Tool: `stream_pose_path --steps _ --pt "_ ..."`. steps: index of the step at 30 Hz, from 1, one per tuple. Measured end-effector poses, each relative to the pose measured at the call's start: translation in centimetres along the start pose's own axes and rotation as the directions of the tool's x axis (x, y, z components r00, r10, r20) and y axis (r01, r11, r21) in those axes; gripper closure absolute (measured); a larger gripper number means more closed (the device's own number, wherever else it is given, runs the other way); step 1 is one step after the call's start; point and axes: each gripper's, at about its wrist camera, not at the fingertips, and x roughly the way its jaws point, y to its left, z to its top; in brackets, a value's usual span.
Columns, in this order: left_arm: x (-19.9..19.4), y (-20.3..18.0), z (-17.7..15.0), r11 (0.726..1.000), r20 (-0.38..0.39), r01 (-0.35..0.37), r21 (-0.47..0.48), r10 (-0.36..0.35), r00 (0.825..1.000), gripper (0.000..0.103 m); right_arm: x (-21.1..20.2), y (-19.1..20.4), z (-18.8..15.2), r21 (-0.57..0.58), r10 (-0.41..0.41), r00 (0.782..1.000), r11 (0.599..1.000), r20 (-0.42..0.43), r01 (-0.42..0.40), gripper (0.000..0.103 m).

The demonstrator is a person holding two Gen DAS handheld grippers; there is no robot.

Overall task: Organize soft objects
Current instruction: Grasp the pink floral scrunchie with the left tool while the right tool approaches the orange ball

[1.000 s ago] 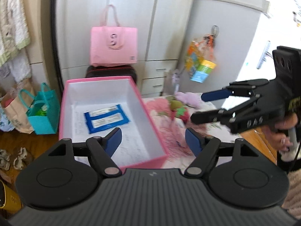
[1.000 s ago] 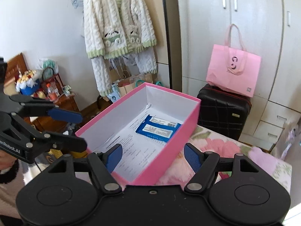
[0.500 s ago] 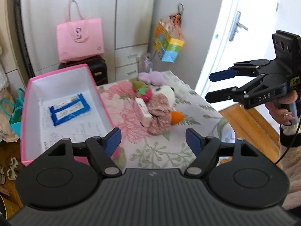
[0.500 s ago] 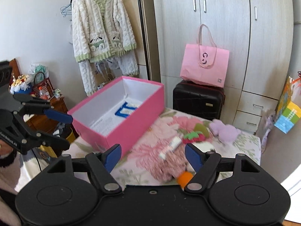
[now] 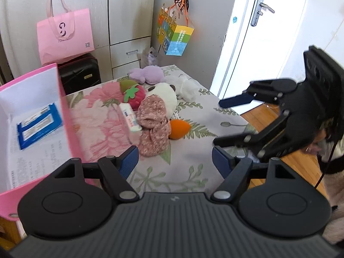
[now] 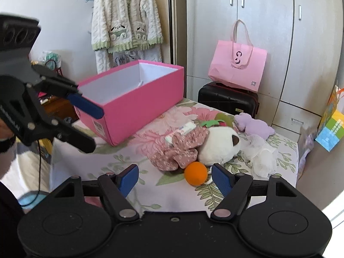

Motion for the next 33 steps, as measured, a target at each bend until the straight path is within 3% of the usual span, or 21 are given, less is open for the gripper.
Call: stream_pose_path --steps 5,9,15,18,21,25,28,33 --pt "3.5 -0.5 0.0 1.000 0.043 0.003 0.010 -0.003 0.999 0.028 3.5 -0.5 -1.8 -0.013 -0.052 0.999 0.999 0.009 0.052 0.024" --pt "6.4 0.4 0.6 0.999 0.063 0.026 -0.048 -0.023 0.998 0.030 5.9 -0.7 -2.8 -0.033 -0.083 0.996 0.996 0.035 0.084 0.024" --pt "9.5 1.0 1.5 0.997 0.142 -0.048 -0.058 0.056 0.988 0.038 8.2 -1.0 -3.2 -0.009 -0.097 0.992 0.995 0.078 0.098 0.026" --pt "10.9 1.3 2.1 0.995 0.153 -0.066 -0.069 0.076 0.985 0.045 9.1 -1.3 -3.4 0.038 -0.090 0.992 0.996 0.090 0.087 0.036" --pt "12.1 0.9 2.0 0.989 0.165 -0.141 -0.047 0.147 0.975 0.047 9.6 -1.1 -3.5 0.049 -0.101 0.989 0.994 0.107 0.096 0.045" --pt "13.2 1.1 1.2 0.983 0.128 -0.178 -0.042 0.182 0.975 0.047 10.0 -0.8 -3.6 0.053 -0.116 0.987 0.992 0.112 0.111 0.048" --pt "13.0 1.0 0.6 0.982 0.143 -0.188 -0.028 0.190 0.971 0.047 10.0 -0.5 -3.9 0.057 -0.136 0.985 0.990 0.111 0.130 0.048" --pt "13.3 0.3 0.2 0.970 0.152 -0.242 -0.001 0.239 0.959 0.051 10.5 -0.5 -4.8 0.070 -0.164 0.981 0.985 0.101 0.157 0.059"
